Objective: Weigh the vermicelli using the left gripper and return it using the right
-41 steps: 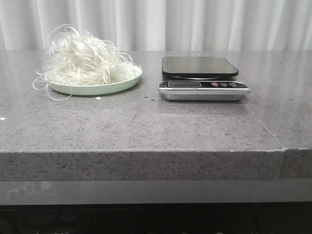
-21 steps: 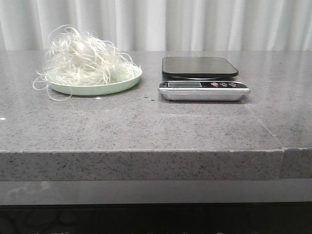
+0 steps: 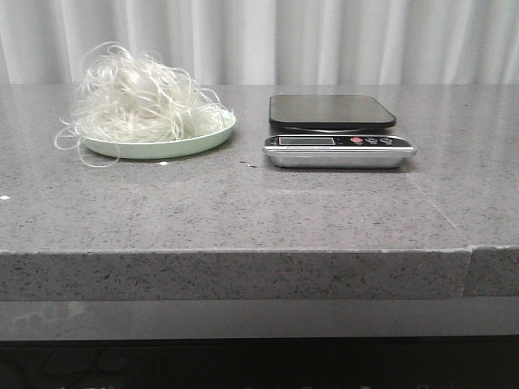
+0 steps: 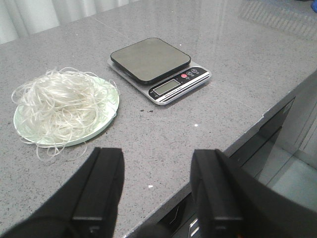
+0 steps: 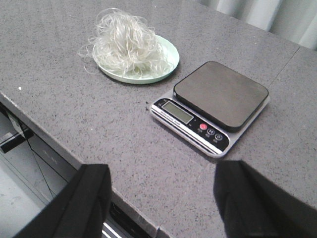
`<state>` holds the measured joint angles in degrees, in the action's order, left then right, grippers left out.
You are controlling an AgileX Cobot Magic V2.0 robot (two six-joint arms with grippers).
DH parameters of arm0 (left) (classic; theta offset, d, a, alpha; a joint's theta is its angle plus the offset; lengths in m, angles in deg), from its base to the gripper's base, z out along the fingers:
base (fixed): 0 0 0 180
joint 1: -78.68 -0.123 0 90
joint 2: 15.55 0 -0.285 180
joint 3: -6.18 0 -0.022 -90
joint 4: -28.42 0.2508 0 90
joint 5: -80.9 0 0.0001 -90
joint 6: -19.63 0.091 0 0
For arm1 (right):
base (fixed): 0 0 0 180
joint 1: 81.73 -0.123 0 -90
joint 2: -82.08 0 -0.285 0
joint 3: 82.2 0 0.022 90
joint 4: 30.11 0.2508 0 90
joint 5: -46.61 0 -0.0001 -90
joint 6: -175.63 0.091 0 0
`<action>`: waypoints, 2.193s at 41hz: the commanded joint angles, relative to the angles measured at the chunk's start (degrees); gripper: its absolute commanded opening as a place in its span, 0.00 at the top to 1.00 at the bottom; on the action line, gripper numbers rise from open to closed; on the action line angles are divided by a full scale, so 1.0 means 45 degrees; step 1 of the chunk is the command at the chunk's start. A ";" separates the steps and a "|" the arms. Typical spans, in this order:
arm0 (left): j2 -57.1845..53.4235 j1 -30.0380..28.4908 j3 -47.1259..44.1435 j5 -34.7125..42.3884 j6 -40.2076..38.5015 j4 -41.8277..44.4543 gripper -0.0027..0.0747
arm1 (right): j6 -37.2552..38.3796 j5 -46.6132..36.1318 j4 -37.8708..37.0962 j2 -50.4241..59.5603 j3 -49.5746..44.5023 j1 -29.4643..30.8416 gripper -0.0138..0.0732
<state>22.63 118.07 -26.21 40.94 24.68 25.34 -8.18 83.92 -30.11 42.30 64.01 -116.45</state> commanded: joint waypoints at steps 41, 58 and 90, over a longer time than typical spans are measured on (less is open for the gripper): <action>0.0056 0.0043 0.0310 0.0958 -0.0076 -0.0070 0.78 | -0.0051 -0.0027 -0.0167 0.0129 0.0185 0.0064 0.61; 0.0056 0.0043 0.0310 0.0958 -0.0076 -0.0070 0.78 | -0.0051 -0.0027 -0.0167 0.0129 0.0185 0.0064 0.61; -0.6205 -0.7453 -0.8225 0.7728 -0.0076 -0.0073 0.78 | -0.0051 -0.0027 -0.0167 0.0129 0.0185 0.0064 0.61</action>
<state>-4.00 85.77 -61.95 68.10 24.68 25.67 -8.18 87.52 -30.11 43.00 63.47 -116.45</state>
